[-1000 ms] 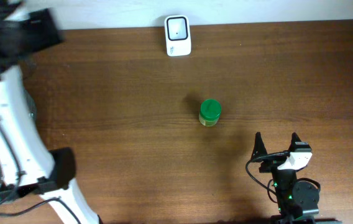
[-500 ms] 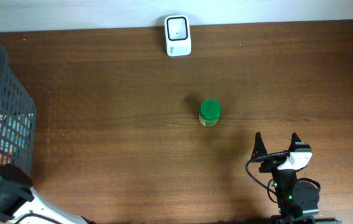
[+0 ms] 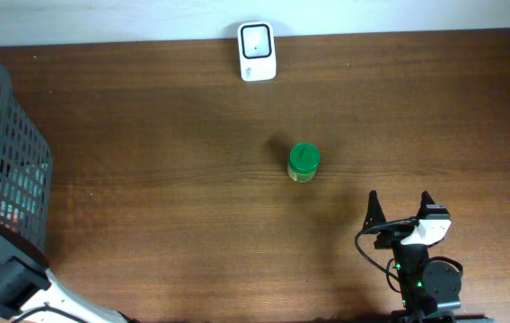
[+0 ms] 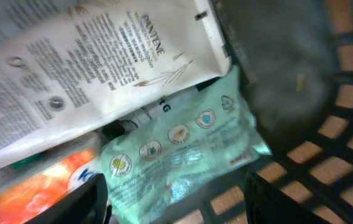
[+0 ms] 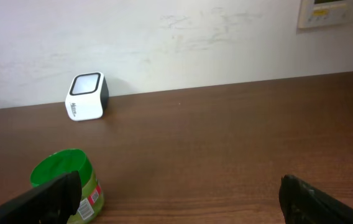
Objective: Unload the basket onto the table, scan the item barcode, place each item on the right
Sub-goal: 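Move the left gripper back into the basket toward a mint packet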
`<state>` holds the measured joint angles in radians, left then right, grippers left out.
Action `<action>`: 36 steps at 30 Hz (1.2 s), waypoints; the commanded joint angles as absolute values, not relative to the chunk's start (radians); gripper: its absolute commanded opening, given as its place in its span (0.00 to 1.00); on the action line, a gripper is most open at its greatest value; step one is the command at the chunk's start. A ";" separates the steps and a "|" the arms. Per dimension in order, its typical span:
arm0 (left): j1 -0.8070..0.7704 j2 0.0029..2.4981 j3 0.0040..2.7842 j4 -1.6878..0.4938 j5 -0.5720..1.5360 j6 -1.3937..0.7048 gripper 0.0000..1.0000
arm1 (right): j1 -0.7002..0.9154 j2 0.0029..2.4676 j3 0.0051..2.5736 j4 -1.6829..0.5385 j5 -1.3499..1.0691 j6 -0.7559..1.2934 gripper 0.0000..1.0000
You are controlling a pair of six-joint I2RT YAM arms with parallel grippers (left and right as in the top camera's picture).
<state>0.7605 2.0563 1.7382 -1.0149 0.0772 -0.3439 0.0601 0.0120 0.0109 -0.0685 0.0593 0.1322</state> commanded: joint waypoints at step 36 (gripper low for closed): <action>0.716 1.819 1.979 -1.027 -0.004 -0.321 0.00 | 0.065 0.006 0.006 -0.076 0.060 0.139 0.98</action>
